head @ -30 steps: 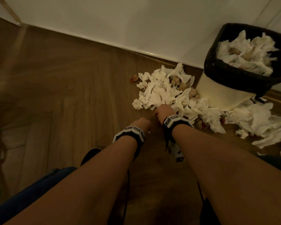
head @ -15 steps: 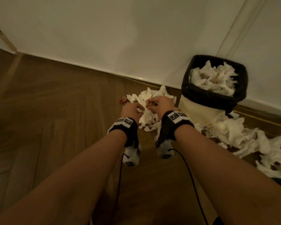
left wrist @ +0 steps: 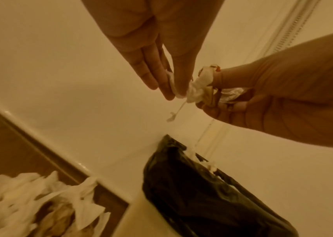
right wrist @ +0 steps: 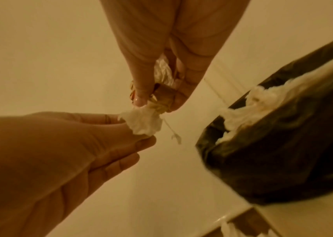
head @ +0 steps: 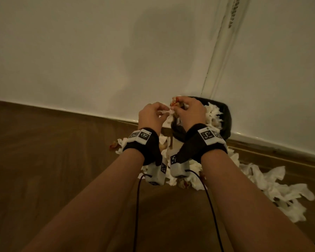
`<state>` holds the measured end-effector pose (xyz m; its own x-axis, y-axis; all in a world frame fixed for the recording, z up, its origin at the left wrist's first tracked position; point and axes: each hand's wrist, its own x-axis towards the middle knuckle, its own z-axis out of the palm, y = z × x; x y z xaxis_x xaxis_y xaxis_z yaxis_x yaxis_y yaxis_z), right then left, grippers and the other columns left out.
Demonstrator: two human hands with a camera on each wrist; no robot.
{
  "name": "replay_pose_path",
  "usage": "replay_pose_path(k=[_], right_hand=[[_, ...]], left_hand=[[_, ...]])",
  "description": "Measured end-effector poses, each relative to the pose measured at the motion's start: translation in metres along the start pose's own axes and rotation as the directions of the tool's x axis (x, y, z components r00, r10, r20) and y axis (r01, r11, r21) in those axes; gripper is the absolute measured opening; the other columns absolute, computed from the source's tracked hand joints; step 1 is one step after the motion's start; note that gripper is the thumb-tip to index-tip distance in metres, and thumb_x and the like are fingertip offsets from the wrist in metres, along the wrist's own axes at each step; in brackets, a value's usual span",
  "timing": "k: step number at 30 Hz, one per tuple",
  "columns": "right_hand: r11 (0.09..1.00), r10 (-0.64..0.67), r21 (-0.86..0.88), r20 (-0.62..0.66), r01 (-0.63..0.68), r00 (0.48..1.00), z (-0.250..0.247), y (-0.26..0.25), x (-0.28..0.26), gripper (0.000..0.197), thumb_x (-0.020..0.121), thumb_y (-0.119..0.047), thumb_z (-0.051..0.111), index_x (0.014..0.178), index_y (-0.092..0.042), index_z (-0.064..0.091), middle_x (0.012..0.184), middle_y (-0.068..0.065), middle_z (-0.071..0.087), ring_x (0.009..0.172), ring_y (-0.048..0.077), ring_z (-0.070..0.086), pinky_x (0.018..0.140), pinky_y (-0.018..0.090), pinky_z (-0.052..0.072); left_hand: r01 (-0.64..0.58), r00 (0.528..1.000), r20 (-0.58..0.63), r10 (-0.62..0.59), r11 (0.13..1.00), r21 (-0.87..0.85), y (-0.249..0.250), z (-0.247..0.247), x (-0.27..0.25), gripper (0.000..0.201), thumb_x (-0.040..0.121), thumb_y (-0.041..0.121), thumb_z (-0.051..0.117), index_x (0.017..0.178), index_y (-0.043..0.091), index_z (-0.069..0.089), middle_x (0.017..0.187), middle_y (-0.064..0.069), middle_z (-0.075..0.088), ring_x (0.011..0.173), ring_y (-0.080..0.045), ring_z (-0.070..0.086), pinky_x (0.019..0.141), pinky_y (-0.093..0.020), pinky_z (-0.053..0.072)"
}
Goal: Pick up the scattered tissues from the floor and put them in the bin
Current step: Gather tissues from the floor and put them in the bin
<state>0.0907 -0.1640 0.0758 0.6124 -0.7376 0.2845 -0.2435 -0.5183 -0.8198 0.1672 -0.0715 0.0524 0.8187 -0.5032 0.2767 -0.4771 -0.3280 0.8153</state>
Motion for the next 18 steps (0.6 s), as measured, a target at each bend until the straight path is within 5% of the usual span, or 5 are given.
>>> replay_pose_path(k=[4,12,15,18], right_hand=[[0.994,0.080,-0.062,-0.095,-0.086,0.992,-0.038,0.021,0.004,0.033,0.084,-0.017,0.068,0.116,-0.012,0.065,0.118,0.011,0.063,0.106,0.024,0.060,0.097,0.030,0.045],[0.933,0.176,-0.279,-0.198,-0.227,0.964,-0.069,0.063,-0.005,0.032,0.094,-0.017,0.054,0.124,-0.009,0.056,0.127,0.015,0.045,0.111,0.028,0.052,0.095,0.025,0.038],[0.948,0.178,-0.240,-0.135,-0.207,0.975,-0.067,0.070,-0.012,0.035,0.094,-0.010,0.046,0.129,-0.007,0.049,0.133,0.017,0.036,0.114,0.030,0.047,0.092,0.024,0.036],[0.883,0.155,-0.447,-0.011,-0.144,0.988,-0.060,0.074,-0.020,0.043,0.097,-0.018,0.039,0.139,-0.010,0.035,0.145,0.016,0.022,0.126,0.033,0.035,0.106,0.037,0.034]], left_hand=[[-0.107,0.991,0.090,0.096,0.986,0.126,0.023,0.029,0.003,0.015,0.085,0.024,0.066,0.099,0.021,0.070,0.104,-0.002,0.065,0.084,-0.009,0.061,0.074,-0.014,0.043],[-0.282,0.933,0.296,0.205,0.928,0.245,0.045,0.073,-0.007,0.029,0.093,0.016,0.052,0.120,0.010,0.061,0.124,-0.010,0.049,0.106,-0.022,0.054,0.092,-0.028,0.043],[-0.291,0.900,0.409,0.149,0.904,0.312,0.043,0.082,-0.012,0.030,0.094,0.014,0.046,0.121,0.006,0.056,0.132,-0.009,0.038,0.105,-0.025,0.054,0.095,-0.034,0.045],[-0.326,0.853,0.512,0.100,0.868,0.374,0.042,0.087,-0.015,0.030,0.097,0.018,0.040,0.122,0.006,0.051,0.137,-0.011,0.031,0.106,-0.028,0.054,0.097,-0.037,0.043]])
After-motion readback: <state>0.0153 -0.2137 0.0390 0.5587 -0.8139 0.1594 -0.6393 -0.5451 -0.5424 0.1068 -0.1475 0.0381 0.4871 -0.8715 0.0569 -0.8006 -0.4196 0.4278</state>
